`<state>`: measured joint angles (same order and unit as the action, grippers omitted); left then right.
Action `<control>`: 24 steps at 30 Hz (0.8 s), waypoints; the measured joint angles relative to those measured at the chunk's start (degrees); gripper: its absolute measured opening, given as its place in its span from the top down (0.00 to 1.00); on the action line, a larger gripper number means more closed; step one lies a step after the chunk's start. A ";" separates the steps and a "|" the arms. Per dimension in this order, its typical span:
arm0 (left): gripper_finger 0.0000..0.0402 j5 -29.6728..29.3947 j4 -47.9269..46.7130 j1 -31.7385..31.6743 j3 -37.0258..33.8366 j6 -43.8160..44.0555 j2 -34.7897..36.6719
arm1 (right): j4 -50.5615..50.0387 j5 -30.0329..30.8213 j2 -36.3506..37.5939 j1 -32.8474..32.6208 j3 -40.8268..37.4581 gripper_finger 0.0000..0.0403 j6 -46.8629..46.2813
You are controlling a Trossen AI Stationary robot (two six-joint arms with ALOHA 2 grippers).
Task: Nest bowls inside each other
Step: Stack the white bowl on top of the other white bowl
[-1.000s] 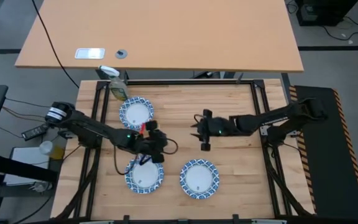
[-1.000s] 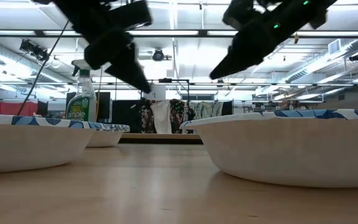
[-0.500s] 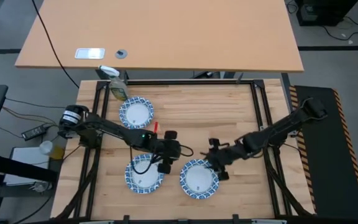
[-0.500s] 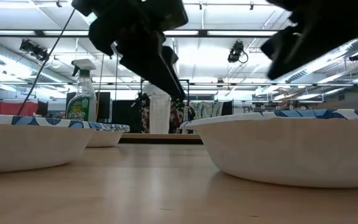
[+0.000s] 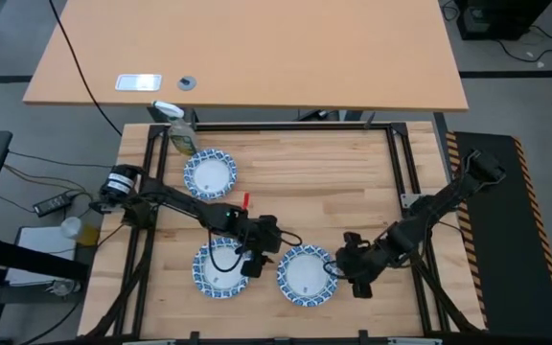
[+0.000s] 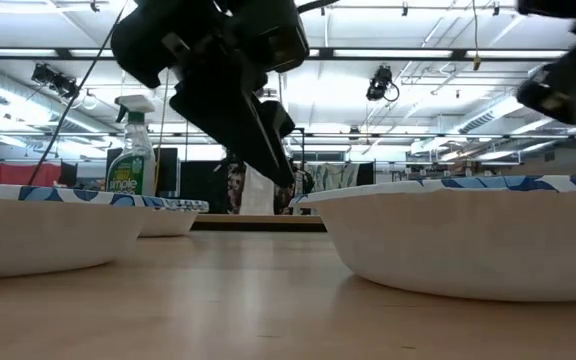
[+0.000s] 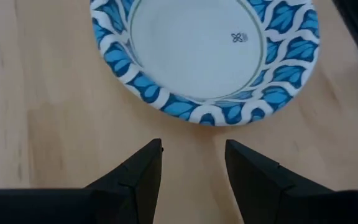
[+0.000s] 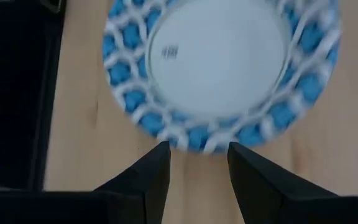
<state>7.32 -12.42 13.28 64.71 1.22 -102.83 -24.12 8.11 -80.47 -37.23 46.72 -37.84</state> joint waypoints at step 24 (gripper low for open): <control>0.55 10.16 8.32 0.47 0.00 4.99 -7.19 | 28.97 -2.03 -0.15 -4.99 -18.51 0.58 -19.02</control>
<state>17.48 -4.10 13.75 64.71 6.21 -110.02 4.86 6.09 -80.62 -42.22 28.21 -56.86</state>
